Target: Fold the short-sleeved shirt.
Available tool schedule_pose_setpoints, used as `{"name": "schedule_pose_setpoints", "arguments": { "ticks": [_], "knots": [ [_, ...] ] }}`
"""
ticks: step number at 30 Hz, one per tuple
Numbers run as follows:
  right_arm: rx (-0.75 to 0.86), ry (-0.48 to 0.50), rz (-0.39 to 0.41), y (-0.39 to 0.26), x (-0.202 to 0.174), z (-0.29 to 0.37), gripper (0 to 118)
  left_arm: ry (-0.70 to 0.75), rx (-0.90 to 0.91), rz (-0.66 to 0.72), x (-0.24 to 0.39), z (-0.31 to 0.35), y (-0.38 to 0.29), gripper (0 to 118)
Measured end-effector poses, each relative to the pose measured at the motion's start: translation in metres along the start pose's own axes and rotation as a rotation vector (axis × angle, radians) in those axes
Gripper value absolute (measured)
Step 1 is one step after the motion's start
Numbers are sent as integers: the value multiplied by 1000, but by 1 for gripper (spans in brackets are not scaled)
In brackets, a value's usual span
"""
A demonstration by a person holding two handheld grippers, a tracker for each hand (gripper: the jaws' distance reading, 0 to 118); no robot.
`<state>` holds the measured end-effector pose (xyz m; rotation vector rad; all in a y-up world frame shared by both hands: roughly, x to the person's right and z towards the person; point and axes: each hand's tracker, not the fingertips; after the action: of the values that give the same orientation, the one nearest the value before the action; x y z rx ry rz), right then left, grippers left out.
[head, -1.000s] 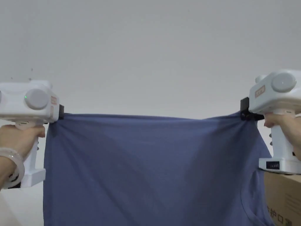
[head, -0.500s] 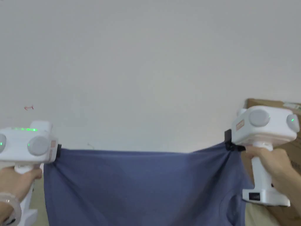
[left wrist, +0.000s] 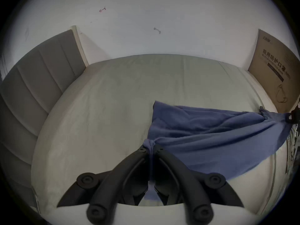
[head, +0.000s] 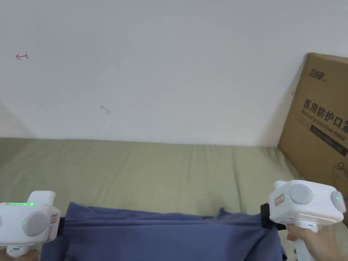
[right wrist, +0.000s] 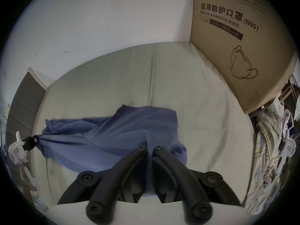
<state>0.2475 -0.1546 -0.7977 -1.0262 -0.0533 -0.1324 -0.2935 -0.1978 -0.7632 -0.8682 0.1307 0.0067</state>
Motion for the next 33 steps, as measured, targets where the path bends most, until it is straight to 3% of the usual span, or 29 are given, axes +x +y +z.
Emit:
{"name": "schedule_pose_setpoints", "arguments": {
  "ticks": [6,19,26,29,31,32,33],
  "knots": [
    [58,51,-44,-62,8,54,3,8,21,-47,-6,72,-40,1],
    [58,56,-84,-303,36,160,3,-8,-48,-152,-50,226,-259,1],
    [12,50,-85,-390,49,180,3,-12,-56,-111,-67,257,-316,1],
    [1,73,-160,-405,60,177,3,-8,-58,-132,-66,260,-327,1],
    [3,87,-151,-410,60,176,3,-8,-60,-121,-63,258,-331,2],
    [8,78,-131,-411,57,175,3,-7,-61,-114,-61,257,-333,5],
    [12,50,-94,-411,54,175,6,-6,-61,-105,-60,257,-334,16]
  ]
}}
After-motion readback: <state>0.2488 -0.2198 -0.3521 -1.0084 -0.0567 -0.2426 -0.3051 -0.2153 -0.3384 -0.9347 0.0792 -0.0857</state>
